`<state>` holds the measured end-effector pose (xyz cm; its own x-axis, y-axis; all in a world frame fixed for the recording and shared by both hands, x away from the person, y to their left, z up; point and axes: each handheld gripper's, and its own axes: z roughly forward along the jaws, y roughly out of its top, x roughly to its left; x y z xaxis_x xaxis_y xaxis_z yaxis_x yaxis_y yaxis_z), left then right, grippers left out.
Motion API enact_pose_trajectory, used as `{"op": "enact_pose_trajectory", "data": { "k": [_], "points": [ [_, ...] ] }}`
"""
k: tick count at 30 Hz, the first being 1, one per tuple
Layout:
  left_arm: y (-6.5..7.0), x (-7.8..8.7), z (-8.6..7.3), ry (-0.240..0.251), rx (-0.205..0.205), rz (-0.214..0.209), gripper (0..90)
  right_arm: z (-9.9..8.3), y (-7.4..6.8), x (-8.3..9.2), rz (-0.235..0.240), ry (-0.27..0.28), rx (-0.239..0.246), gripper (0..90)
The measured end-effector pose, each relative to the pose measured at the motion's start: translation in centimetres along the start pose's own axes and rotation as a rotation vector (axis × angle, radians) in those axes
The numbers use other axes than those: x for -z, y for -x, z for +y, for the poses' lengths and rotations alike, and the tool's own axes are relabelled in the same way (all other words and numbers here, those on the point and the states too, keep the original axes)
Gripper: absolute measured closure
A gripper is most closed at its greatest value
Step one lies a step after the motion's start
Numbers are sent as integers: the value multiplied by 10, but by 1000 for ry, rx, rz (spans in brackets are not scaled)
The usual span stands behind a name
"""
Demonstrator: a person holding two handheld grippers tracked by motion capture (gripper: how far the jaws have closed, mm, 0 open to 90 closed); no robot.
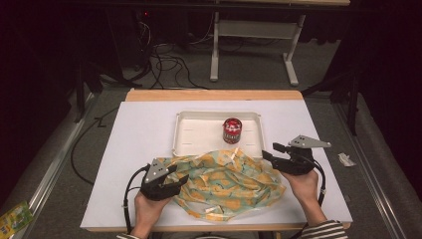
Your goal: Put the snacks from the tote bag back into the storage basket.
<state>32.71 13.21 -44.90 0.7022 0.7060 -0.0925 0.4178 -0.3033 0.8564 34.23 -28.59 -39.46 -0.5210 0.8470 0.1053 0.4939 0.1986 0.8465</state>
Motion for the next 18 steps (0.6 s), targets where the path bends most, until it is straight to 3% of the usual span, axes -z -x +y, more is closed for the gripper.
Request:
{"op": "enact_pose_trajectory", "data": {
  "k": [18],
  "points": [
    [-2,10,-1,12,6,3,429,-25,-2,17,4,34,-34,466]
  ]
}}
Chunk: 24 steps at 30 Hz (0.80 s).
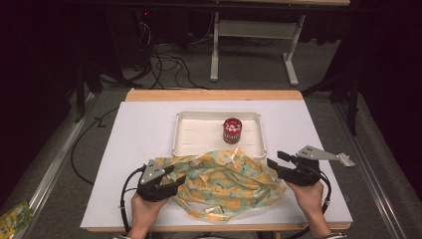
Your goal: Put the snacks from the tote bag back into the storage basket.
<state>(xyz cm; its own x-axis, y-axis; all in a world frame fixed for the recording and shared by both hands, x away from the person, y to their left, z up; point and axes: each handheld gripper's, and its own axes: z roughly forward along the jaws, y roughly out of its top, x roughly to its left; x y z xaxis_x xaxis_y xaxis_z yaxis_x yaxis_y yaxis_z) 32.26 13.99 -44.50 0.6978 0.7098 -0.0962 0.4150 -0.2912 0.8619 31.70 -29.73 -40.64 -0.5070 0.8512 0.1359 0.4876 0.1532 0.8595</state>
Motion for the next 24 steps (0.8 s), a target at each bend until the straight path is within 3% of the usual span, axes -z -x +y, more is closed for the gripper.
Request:
{"op": "enact_pose_trajectory", "data": {
  "k": [24],
  "points": [
    [-13,14,1,19,26,31,428,-18,18,19,-44,19,-71,474]
  ]
}}
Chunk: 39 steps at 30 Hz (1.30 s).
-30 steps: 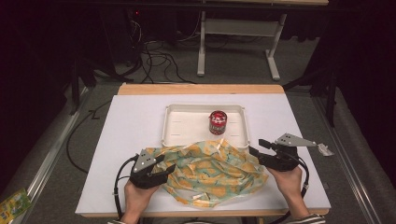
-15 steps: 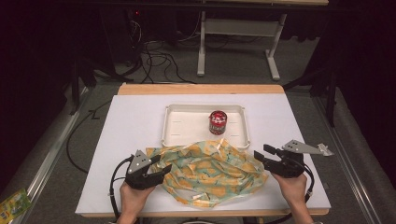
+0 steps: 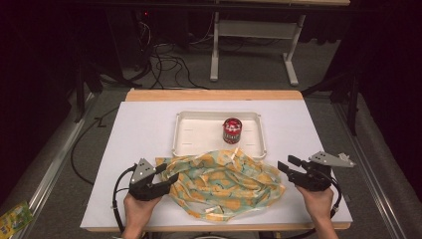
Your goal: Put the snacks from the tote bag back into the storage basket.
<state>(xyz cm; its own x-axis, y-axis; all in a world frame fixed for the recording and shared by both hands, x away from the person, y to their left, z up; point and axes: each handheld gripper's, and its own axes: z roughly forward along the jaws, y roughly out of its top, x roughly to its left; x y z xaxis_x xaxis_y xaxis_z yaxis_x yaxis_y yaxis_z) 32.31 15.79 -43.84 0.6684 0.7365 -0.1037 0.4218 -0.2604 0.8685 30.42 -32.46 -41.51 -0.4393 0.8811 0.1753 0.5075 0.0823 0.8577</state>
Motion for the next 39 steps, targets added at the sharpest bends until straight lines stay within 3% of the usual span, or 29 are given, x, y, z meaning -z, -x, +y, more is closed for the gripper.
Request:
{"op": "enact_pose_trajectory", "data": {
  "k": [39],
  "points": [
    [-32,-2,-4,-9,81,97,428,-13,28,-1,-88,4,-60,480]
  ]
}}
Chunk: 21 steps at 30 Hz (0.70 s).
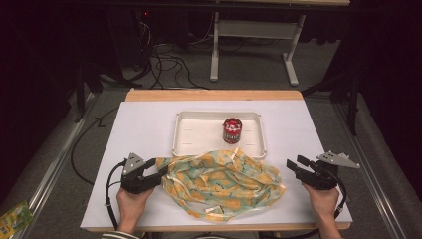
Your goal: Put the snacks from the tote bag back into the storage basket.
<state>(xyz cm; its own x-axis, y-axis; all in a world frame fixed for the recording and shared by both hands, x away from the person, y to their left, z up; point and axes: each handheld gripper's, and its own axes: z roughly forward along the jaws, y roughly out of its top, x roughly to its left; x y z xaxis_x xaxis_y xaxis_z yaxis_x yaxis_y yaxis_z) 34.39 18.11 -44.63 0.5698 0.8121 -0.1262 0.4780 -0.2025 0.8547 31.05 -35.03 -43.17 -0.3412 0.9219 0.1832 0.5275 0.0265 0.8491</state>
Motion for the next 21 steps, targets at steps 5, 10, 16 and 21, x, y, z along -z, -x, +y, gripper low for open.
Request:
{"op": "enact_pose_trajectory", "data": {
  "k": [5,10,16,21],
  "points": [
    [-3,-1,0,-2,4,14,428,-2,6,-2,-11,0,-17,480],
    [-6,-4,-1,-9,9,25,428,-5,11,-6,-27,-8,-22,481],
    [-9,-7,-1,-12,15,38,428,-10,15,-9,-38,-12,-51,481],
    [-12,-8,-3,-9,29,43,428,-12,17,-12,-44,-16,-55,481]
  ]
}}
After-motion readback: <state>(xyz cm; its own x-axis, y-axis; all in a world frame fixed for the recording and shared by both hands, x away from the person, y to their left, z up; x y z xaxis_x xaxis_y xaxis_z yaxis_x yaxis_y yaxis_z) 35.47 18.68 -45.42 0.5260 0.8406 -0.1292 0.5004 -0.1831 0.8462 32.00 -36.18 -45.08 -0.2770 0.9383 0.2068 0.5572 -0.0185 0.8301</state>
